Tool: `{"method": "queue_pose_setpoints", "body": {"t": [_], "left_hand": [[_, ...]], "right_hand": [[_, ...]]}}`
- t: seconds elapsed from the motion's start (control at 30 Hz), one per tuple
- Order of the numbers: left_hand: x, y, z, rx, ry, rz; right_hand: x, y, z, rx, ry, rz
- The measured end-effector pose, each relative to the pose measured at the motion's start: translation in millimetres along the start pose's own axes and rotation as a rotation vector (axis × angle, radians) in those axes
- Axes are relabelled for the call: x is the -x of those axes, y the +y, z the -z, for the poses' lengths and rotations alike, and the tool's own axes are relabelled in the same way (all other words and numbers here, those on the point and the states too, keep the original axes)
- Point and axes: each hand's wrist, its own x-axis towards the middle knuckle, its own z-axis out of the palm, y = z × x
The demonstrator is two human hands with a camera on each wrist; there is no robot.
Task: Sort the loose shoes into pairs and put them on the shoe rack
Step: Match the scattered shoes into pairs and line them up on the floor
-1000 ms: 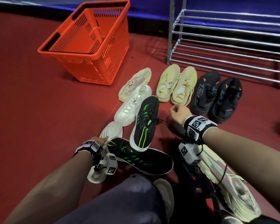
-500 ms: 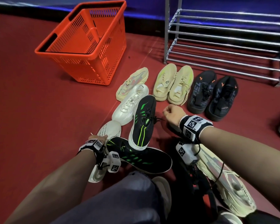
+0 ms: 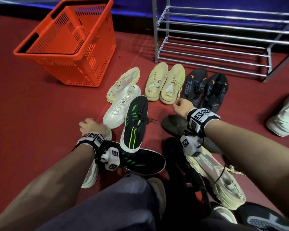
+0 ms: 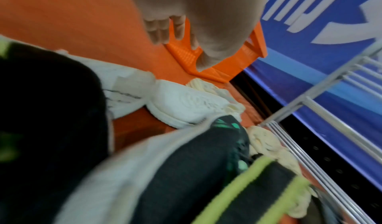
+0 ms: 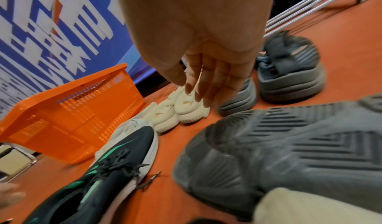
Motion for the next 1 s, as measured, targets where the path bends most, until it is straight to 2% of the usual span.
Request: {"method": "queue_pose_setpoints", "body": {"t": [0.17, 0.27, 0.37, 0.5, 0.67, 0.77, 1.0], "left_hand": [[10, 44, -16, 0.061, -0.112, -0.215], [17, 56, -23, 0.060, -0.204, -0.289], [19, 64, -17, 0.063, -0.217, -0.360], [5, 73, -9, 0.029, -0.233, -0.456], [-30, 79, -5, -0.059, -0.254, -0.429], [-60, 81, -12, -0.130, -0.285, -0.413], [-115, 84, -39, -0.225, -0.495, -0.465]], "right_hand": [[5, 41, 22, 0.079, -0.015, -0.091], [8, 61, 34, 0.139, -0.023, -0.131], [12, 60, 38, 0.156, -0.027, -0.152], [5, 25, 29, 0.075, 0.000, -0.105], [-16, -26, 3, -0.118, -0.003, -0.012], [-27, -52, -9, -0.148, -0.014, 0.027], [-43, -101, -41, -0.179, -0.106, 0.114]]}}
